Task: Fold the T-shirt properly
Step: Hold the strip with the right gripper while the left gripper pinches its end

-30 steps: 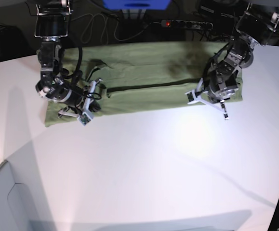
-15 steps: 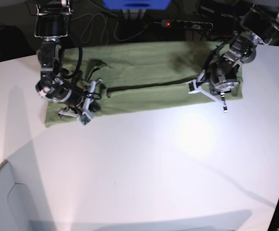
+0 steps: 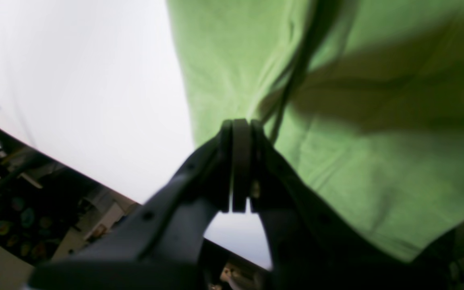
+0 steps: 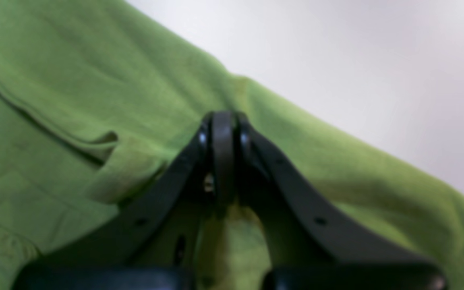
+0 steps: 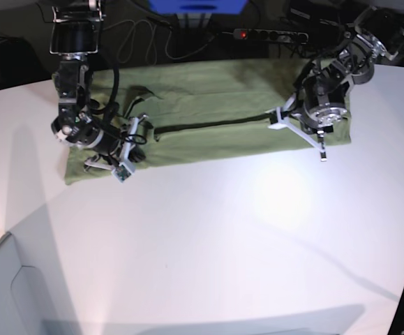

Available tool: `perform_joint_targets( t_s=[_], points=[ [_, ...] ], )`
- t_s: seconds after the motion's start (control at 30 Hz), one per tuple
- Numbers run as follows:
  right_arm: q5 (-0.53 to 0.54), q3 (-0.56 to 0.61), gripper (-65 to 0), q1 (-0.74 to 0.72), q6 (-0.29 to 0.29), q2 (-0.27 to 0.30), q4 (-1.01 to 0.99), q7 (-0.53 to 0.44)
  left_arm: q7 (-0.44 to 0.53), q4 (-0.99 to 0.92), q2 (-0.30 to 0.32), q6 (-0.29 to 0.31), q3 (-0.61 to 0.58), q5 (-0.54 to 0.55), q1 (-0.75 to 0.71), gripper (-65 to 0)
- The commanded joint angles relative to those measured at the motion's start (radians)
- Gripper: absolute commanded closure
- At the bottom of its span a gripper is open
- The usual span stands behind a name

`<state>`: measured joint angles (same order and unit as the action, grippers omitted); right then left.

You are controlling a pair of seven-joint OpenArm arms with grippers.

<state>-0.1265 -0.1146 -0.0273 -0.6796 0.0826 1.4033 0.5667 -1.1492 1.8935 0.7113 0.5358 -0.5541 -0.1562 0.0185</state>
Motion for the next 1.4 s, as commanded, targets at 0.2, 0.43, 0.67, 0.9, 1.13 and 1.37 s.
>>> perform_joint_targets(
  t_s=[0.2,0.43,0.67,0.9,1.13,1.37],
  points=[
    [-0.023,0.0,0.0,-0.004,-0.019,0.007,0.008,0.026,-0.015,0.013,0.009,-0.001,0.013,-0.016,0.013,0.0],
    [-0.023,-0.001,0.0,-0.004,-0.019,0.01,0.008,0.026,-0.015,0.005,0.012,-0.006,0.012,-0.016,0.034,0.0],
    [-0.023,-0.001,0.0,-0.003,-0.019,0.01,0.008,0.028,-0.012,0.008,0.012,-0.009,0.012,-0.018,0.039,-20.6],
    [-0.023,-0.001,0.0,-0.004,-0.019,0.01,0.008,0.028,-0.008,0.001,0.012,-0.003,0.009,-0.018,0.041,-21.2],
    [-0.023,-0.001,0.0,-0.006,-0.019,0.01,0.008,0.028,0.044,-0.039,0.031,-0.001,0.002,-0.01,0.033,-21.2],
    [-0.023,-0.001,0.0,-0.009,-0.019,0.021,0.008,0.028,0.094,-0.071,0.034,-0.001,0.002,-0.009,0.031,-21.2]
  ],
)
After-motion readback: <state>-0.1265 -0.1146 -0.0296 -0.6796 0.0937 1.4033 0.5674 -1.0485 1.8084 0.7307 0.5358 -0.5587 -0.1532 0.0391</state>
